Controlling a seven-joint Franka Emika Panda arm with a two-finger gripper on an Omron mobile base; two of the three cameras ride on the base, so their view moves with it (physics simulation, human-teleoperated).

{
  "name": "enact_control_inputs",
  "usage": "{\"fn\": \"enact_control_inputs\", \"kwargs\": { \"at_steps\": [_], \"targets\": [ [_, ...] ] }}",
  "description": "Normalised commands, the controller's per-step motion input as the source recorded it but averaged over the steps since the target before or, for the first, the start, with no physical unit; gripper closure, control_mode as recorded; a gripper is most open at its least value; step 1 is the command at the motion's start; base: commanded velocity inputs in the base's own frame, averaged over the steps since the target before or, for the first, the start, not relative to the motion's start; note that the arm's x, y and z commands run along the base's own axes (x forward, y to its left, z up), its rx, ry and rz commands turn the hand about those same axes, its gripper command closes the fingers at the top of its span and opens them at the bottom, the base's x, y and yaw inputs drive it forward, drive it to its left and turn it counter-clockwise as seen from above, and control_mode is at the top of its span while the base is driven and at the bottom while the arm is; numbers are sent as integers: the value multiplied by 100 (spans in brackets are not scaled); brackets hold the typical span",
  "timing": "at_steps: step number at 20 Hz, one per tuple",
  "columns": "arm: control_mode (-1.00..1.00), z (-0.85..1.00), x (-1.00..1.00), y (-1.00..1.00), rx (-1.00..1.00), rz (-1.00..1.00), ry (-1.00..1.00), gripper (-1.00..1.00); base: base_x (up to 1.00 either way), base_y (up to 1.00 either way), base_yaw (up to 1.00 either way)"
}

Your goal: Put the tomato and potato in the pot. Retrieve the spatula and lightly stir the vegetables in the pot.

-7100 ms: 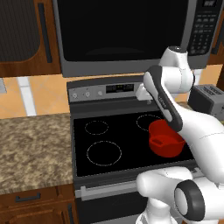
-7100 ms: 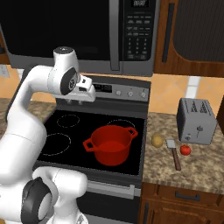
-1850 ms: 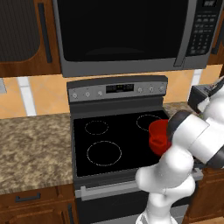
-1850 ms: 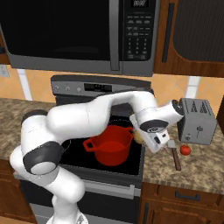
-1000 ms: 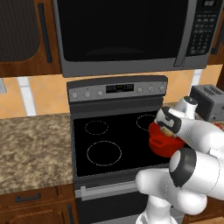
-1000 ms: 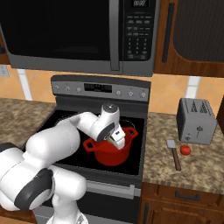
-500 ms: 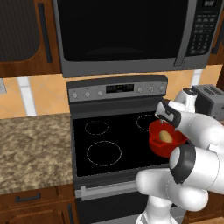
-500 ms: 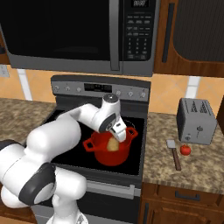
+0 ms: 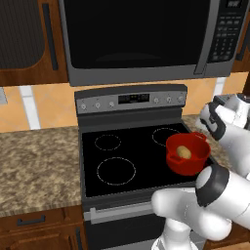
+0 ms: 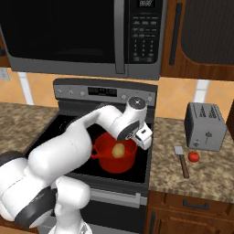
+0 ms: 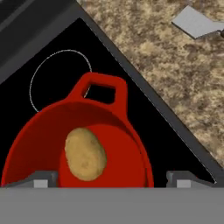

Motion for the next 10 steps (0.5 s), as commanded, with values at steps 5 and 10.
{"fn": "enact_control_inputs", "kwargs": {
  "at_steps": [5,10],
  "targets": [
    [-100,0,-27,-100,-1,20,-15,-100,0,0,0],
    [-100,0,-1,-100,-11,30,-16,-100,0,0,0]
  ]
}}
